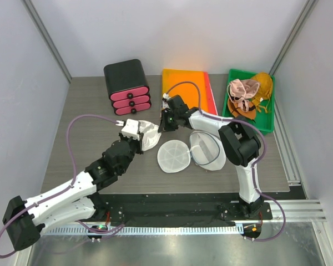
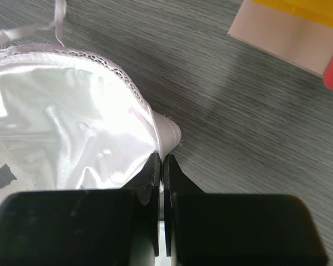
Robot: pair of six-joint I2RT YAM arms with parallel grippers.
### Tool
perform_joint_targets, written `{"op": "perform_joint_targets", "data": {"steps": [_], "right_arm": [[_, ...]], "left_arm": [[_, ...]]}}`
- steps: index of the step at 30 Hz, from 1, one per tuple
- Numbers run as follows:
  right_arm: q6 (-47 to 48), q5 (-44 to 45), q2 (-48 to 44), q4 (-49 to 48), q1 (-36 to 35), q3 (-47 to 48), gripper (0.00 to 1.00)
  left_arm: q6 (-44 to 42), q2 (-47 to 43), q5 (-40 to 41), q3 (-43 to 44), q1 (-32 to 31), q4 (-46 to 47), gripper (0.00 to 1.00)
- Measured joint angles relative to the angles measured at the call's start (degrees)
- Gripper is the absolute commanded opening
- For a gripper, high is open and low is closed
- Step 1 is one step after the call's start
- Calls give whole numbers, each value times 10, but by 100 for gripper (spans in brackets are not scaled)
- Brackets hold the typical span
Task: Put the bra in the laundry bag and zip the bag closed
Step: Adjust the bra at the center of the board.
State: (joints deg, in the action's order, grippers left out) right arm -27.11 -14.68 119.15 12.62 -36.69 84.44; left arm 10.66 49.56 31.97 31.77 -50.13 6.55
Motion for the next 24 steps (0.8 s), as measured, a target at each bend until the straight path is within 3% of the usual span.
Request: {"op": "perform_joint_targets", "data": {"steps": [7,13,17,24], "right_arm": [[22,-7,-12,-4,0,0,1],[32,-22,-12,-6,0,0,1],[25,-25,-12,-5,-1,0,1],[-36,-26,-15,-7,-17,-15,1]], "left_arm": [[52,-30,-162,-11,94,0,0],[90,-24,-196,-21,111,-7,0],[136,10,-153,20,111,-72,0],[150,165,23,184,50,-184,0]]}}
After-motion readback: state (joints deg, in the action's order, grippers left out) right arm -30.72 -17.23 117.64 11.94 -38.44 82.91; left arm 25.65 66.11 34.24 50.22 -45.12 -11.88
